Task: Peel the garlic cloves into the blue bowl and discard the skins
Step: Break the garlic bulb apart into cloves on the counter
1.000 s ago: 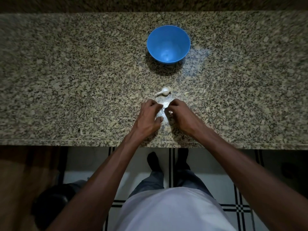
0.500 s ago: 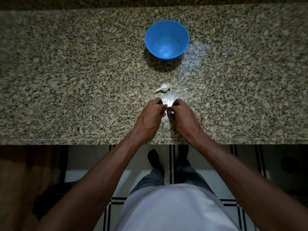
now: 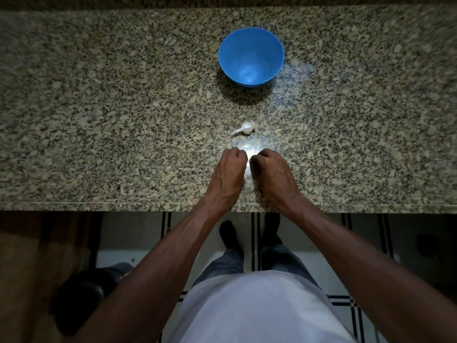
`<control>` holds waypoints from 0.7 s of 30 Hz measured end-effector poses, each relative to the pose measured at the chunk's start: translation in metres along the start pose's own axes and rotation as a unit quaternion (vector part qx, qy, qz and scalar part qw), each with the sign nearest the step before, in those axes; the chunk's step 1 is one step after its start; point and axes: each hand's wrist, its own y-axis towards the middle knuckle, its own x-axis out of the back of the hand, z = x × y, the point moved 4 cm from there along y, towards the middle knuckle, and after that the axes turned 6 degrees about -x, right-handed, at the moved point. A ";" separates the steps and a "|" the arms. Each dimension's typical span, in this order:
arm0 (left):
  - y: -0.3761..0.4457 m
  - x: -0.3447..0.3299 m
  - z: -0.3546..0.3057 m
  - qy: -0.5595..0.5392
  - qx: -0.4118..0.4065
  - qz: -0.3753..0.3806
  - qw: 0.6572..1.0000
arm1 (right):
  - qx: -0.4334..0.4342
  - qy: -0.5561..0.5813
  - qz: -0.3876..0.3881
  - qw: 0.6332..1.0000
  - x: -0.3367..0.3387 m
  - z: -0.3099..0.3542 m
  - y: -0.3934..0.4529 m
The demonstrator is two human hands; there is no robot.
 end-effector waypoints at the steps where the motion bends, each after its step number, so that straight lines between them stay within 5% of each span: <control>1: 0.000 -0.001 0.001 0.002 -0.002 0.003 1.000 | -0.018 0.027 -0.007 0.999 0.001 -0.002 0.002; 3: 0.000 -0.002 0.003 -0.013 0.005 -0.001 1.000 | -0.116 0.144 -0.021 0.982 0.005 -0.011 0.005; 7: -0.007 0.011 0.012 -0.189 0.135 -0.038 0.972 | -0.303 0.413 0.031 0.858 0.006 -0.030 0.003; 9: -0.013 0.021 0.021 -0.351 0.243 -0.064 0.902 | -0.301 0.482 0.062 0.821 0.012 -0.025 0.006; 11: -0.024 0.031 0.029 -0.512 0.319 -0.097 0.792 | -0.291 0.522 0.091 0.797 0.016 -0.014 0.011; 16: -0.059 0.059 0.042 -0.642 0.399 -0.216 0.618 | -0.234 0.550 0.194 0.778 0.008 0.029 0.029; 21: -0.117 0.084 0.068 -0.602 0.437 -0.339 0.575 | -0.136 0.527 0.325 0.773 -0.021 0.111 0.041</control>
